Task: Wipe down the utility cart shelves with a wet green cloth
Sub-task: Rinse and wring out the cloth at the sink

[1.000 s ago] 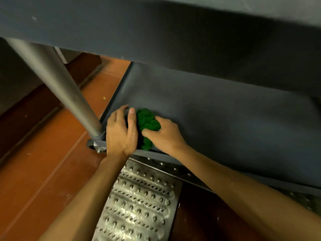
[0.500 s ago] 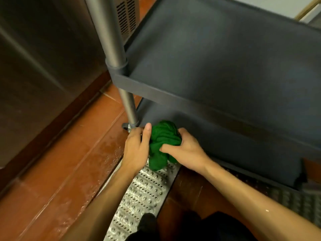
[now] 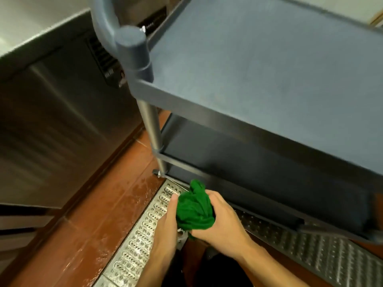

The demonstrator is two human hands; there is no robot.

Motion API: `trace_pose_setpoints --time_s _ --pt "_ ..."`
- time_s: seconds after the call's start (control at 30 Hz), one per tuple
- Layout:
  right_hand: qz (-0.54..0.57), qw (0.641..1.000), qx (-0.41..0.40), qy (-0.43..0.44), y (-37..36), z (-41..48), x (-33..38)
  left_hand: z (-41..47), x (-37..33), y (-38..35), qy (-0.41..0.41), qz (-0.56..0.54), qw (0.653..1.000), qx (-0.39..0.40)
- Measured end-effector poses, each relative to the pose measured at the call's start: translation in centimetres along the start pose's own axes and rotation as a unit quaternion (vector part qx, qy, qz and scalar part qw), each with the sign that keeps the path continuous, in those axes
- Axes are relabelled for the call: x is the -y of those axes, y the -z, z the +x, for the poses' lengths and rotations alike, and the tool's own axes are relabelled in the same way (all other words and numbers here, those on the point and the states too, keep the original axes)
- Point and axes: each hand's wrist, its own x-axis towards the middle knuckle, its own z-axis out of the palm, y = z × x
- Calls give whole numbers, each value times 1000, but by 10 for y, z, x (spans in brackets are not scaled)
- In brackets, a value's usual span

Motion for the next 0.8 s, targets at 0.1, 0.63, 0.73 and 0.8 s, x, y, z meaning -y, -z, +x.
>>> trace_pose_setpoints --time_s 0.1,0.63,0.73,0.8 --pt "-20 998 43 44 32 -19 36 -44 -36 -11 -4 2 1000 18" --pt "161 982 -81 -59 178 -122 151 -223 -184 -56 -131 40 987 81" --pt "178 973 -119 -79 208 -132 161 -242 -209 -66 -159 30 980 114" --pt "191 972 -119 -66 231 -137 173 -251 -222 -71 -185 51 973 132"
